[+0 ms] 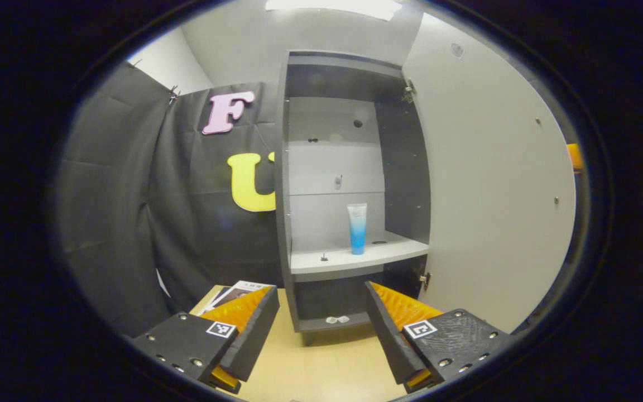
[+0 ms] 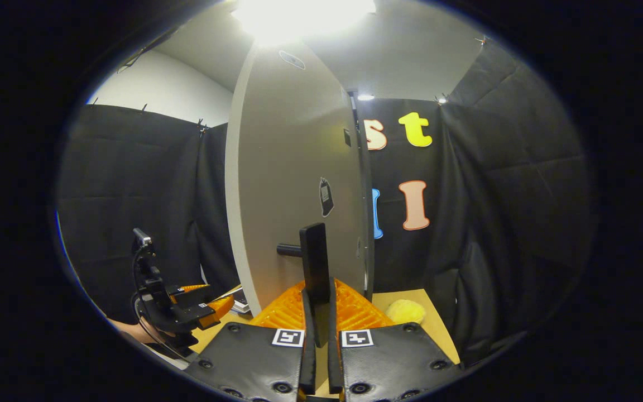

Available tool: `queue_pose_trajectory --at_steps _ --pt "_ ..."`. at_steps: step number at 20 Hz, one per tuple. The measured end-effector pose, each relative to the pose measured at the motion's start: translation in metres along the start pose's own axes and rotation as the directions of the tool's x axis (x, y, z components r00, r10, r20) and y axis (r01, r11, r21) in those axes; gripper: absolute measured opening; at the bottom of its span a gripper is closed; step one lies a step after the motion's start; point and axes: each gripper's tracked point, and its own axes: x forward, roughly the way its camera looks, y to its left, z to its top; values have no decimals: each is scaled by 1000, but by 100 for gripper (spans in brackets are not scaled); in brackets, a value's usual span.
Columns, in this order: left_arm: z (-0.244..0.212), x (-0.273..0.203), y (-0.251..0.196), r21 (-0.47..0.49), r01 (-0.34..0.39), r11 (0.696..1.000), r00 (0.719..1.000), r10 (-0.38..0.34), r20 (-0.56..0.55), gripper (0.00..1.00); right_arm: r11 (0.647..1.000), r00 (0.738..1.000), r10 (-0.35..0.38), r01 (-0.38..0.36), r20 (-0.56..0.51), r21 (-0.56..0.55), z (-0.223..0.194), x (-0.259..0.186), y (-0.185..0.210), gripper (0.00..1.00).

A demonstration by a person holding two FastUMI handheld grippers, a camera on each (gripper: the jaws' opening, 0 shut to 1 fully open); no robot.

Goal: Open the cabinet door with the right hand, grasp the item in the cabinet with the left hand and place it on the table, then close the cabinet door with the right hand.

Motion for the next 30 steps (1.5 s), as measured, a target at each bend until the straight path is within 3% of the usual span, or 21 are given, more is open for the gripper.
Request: queue_pose_trajectory --at_steps 7,9,12,17,21,22,26,30 --pt "1 17 -31 -28 -24 999 1000 24 -7 93 991 995 -99 96 28 92 3 2 -37 7" --pt "5 22 -39 -26 -20 999 1000 20 -1 92 993 998 -64 62 20 104 3 1 -33 4" --pt "4 26 -48 -11 -19 1000 1000 19 -19 93 996 1000 -17 17 7 89 3 -2 -28 9" --pt "4 27 -49 -21 31 999 999 -32 -33 93 993 998 -42 47 -46 107 -6 -10 -30 8" --pt "0 30 -37 -17 70 997 997 -71 -27 92 988 989 -114 124 -99 96 -15 -27 -37 7" --pt "3 31 -28 -26 65 998 998 -65 -8 92 987 987 -115 127 -114 100 -16 -34 -35 3" --pt "9 49 -18 -108 91 990 996 -88 25 93 980 973 -197 200 -118 11 -11 -47 -52 0" --pt "29 82 6 -131 55 990 997 -48 56 93 962 959 -265 270 -98 47 -5 -51 -61 0"
